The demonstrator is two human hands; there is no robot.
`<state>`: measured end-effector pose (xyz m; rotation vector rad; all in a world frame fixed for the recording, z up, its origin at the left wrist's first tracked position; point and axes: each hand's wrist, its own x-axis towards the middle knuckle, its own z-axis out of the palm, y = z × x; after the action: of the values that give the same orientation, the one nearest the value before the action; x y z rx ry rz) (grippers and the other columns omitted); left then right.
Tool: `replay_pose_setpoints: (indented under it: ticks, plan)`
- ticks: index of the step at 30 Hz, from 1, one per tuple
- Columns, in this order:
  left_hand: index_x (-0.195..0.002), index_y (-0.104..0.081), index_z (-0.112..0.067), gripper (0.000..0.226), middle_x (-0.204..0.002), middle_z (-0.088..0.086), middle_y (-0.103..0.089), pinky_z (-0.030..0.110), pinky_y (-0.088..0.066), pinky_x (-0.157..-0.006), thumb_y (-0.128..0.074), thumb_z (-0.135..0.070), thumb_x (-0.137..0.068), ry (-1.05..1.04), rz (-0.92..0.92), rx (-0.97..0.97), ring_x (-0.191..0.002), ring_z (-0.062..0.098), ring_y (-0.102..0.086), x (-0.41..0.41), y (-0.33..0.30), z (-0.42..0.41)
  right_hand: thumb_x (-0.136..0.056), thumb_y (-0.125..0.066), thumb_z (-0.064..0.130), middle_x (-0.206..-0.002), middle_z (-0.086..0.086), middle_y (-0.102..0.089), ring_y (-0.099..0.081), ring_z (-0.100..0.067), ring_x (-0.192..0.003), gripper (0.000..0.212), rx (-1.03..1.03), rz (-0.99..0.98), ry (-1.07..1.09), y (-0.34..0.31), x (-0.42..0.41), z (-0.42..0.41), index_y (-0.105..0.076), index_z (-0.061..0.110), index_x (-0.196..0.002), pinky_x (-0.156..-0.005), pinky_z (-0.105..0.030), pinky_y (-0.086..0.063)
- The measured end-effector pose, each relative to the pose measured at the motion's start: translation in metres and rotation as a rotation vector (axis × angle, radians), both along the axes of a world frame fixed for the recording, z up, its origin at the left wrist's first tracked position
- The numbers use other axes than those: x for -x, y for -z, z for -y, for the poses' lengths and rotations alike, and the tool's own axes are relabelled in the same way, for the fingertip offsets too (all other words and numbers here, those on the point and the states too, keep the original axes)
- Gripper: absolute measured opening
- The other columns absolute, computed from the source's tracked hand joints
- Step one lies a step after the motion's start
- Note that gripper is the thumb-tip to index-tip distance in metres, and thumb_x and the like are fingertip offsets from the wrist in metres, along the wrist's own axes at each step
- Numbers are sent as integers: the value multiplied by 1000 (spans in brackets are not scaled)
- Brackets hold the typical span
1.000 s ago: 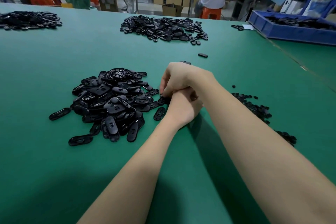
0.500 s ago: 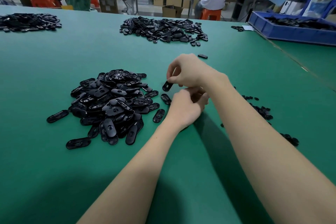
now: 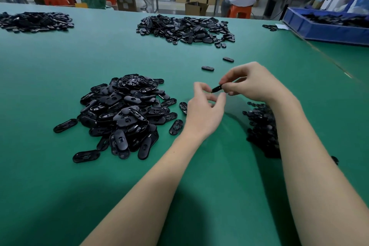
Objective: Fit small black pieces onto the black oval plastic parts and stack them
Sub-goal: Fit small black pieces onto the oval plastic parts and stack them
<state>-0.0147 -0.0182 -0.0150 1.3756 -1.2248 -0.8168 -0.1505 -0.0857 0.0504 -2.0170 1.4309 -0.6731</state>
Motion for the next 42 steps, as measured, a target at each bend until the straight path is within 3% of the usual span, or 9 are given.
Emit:
replay_pose_setpoints:
  ticks: [3, 6, 8, 11, 14, 21, 30, 35, 42]
  plan:
    - [-109, -43, -26, 19, -87, -1, -70, 35, -56, -67, -54, -40, -101, 7, -123, -25, -60, 13, -68, 0, -4, 3, -90, -75, 5, -83, -8, -78, -71, -13, -73, 7, -90, 131, -72, -5, 11, -2, -78, 10, -92, -81, -29, -60]
    - [-102, -57, -15, 8, -80, 6, -68, 23, -51, -55, -53, -21, -104, 38, -451, -105, -56, 11, -63, 4, -7, 6, -89, -75, 1, -91, -18, -77, -71, -21, -83, 8, -166, 176, -118, -7, 19, -3, -77, 6, -96, -84, -31, -62]
    - [-99, -61, -9, 7, -78, 6, -67, 20, -52, -56, -54, -10, -102, 7, -528, -124, -54, 9, -61, 4, -6, 7, -90, -76, 4, -95, -15, -78, -73, -17, -82, 10, -200, 141, -111, -7, 23, -3, -77, 9, -98, -79, -27, -63]
    - [-98, -62, -6, 10, -76, 6, -67, 19, -55, -61, -53, -2, -98, -11, -575, -119, -54, 9, -63, 3, -5, 7, -88, -78, 22, -91, -1, -78, -70, -7, -72, 3, -130, -154, 21, -8, 29, 1, -78, 23, -91, -67, -23, -53]
    - [-97, -63, -9, 9, -77, 4, -71, 20, -56, -64, -56, -3, -98, -7, -546, -121, -58, 9, -65, 3, -5, 7, -81, -81, 37, -91, 8, -74, -63, -5, -83, 6, -149, -443, 149, -11, 37, 5, -78, 32, -79, -75, -29, -47]
    - [-96, -62, -12, 9, -85, 7, -72, 18, -54, -58, -56, -11, -101, -16, -572, -119, -61, 6, -66, 1, -8, 9, -59, -92, 47, -93, 14, -74, -68, -17, -96, 17, -290, -593, 190, -6, 31, 2, -80, 40, -70, -94, -40, -57]
    - [-97, -64, -25, 22, -92, 7, -75, 25, -53, -56, -53, -6, -98, -23, -215, 27, -68, 10, -66, -12, -2, 10, -64, -86, 39, -96, 8, -73, -67, -24, -98, 10, -256, -572, 180, 2, 24, 3, -77, 41, -69, -91, -41, -58]
    - [-108, -65, -26, 25, -92, 5, -76, 27, -54, -54, -55, -5, -97, 0, -289, -6, -65, 11, -66, -18, -1, 13, -78, -78, 32, -85, 5, -74, -68, -15, -80, 4, -214, -468, 91, 6, 16, 3, -76, 28, -77, -78, -30, -55]
    - [-105, -65, -15, 18, -87, 6, -75, 21, -54, -55, -58, -1, -96, 40, -401, -27, -62, 9, -65, -21, -2, 14, -89, -72, 20, -78, 12, -77, -64, -6, -54, 3, -105, -26, -27, 1, 4, -2, -69, 19, -90, -55, -24, -42]
